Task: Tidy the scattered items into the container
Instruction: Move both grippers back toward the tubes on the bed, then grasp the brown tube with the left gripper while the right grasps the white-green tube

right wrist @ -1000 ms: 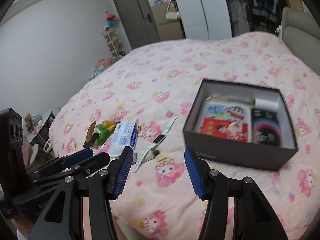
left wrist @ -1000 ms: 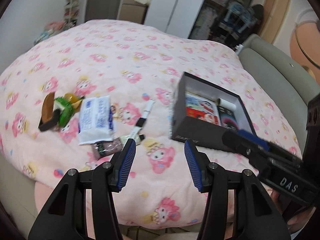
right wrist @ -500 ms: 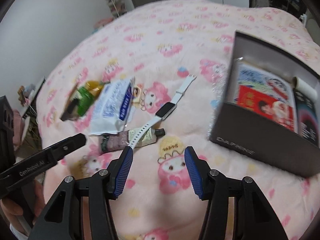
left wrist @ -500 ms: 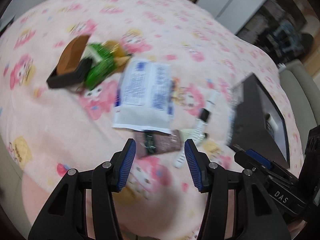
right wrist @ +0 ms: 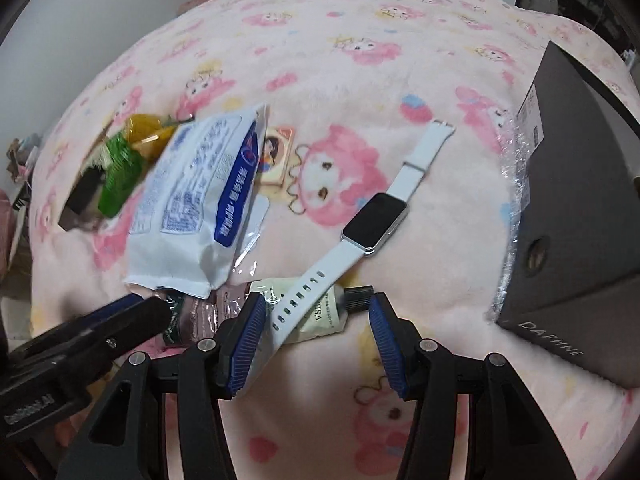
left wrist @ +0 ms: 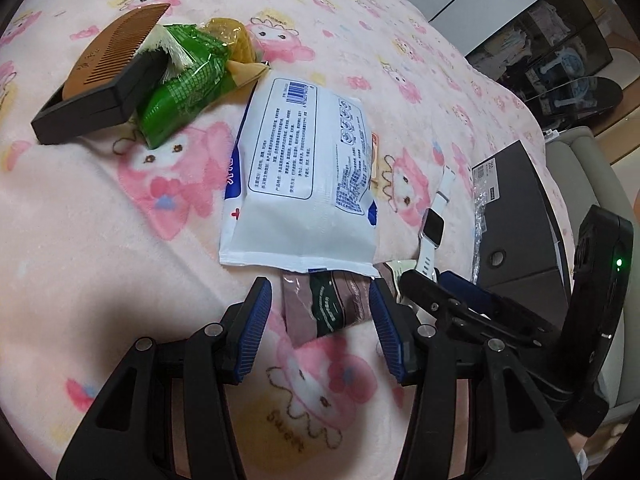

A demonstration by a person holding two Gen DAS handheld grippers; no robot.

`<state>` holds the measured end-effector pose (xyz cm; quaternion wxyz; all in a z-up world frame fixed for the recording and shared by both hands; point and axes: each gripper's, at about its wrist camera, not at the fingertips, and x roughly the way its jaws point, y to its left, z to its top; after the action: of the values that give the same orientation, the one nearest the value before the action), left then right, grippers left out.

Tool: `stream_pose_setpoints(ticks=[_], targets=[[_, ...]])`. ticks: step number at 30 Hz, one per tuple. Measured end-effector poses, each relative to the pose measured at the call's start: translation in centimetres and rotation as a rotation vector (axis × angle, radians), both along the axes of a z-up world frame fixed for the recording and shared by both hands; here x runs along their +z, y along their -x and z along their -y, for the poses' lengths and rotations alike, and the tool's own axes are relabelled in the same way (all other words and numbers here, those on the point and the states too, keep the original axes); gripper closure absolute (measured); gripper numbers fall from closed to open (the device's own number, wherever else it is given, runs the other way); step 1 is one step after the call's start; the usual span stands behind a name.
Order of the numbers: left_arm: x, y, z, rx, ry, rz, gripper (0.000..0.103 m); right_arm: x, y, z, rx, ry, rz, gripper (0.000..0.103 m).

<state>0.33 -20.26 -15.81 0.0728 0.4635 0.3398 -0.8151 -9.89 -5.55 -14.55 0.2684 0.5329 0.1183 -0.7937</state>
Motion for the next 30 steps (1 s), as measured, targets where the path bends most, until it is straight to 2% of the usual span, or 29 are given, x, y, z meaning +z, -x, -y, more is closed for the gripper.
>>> stream_pose_setpoints(ticks=[7, 9, 12, 16, 18, 21, 24, 28, 30], targets=[[-0.5, 0.2, -0.7, -0.030, 0.071, -0.023, 0.052, 0.7, 0.3, -3.7, -0.105, -0.026, -0.059, 0.052], [-0.4, 0.2, -0.5, -0.028, 0.061, -0.040, 0.053, 1.2, 0.3, -5.0, -0.158, -0.101, -0.108, 0.052], [-0.2, 0.0, 0.0, -0.011, 0.009, -0.095, 0.054, 2.2, 0.1, -6.7, -0.213, -0.110, -0.136, 0.052], [-0.4, -0.2, 0.9, 0.008, -0.056, -0.127, 0.054, 4.6, -1.1, -6.9, -0.174, 0.059, -0.162, 0.052], [-0.4, -0.1, 0.8, 0.006, -0.041, -0.118, 0.054, 5.2, -1.6, -6.0, -0.125, 0.116, -0.198, 0.050], [-0.4, 0.0, 0.2, -0.006, -0.002, -0.103, 0.054, 3.3, -1.0, -4.1, -0.051, 0.133, -0.139, 0.050], [-0.5, 0.1, -0.1, -0.011, 0.016, -0.092, 0.054, 0.6, 0.2, -3.3, -0.041, 0.129, -0.012, 0.050], [-0.9, 0.1, 0.5, 0.003, -0.016, -0.090, 0.055, -0.4, 0.7, -3.8, -0.058, 0.133, 0.003, 0.049], [-1.0, 0.2, 0.5, 0.004, -0.018, -0.087, 0.055, -0.6, 0.9, -3.8, -0.054, 0.135, 0.018, 0.042]])
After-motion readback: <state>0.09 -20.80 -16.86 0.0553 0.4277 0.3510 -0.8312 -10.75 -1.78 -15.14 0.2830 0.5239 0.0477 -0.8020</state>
